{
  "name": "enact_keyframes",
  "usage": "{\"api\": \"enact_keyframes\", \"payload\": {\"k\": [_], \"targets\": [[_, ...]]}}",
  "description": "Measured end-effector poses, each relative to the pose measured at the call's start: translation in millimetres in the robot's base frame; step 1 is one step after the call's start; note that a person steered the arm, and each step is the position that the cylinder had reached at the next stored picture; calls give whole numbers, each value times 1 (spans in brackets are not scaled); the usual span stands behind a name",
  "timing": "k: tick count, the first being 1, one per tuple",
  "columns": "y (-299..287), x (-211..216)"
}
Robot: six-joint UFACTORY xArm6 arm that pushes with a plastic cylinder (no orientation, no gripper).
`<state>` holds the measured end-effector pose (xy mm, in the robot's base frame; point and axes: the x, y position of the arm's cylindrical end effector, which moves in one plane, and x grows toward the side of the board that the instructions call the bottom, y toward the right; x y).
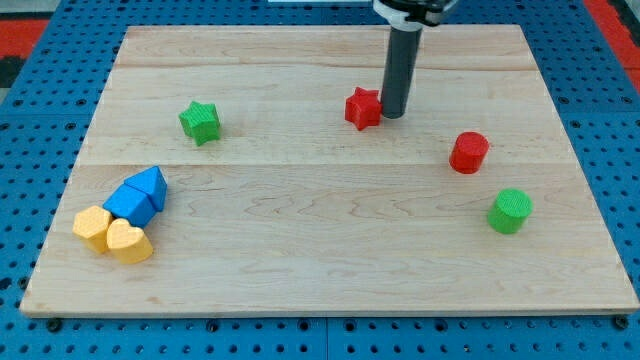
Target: Push green star towards red star
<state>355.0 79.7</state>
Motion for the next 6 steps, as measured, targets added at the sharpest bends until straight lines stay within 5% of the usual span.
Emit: {"api": "enact_keyframes", "payload": {"k": [2,3,4,5,6], "targets": [[-19,-82],[-126,-112],[-236,-106],[-243,-11],[-265,12]]}}
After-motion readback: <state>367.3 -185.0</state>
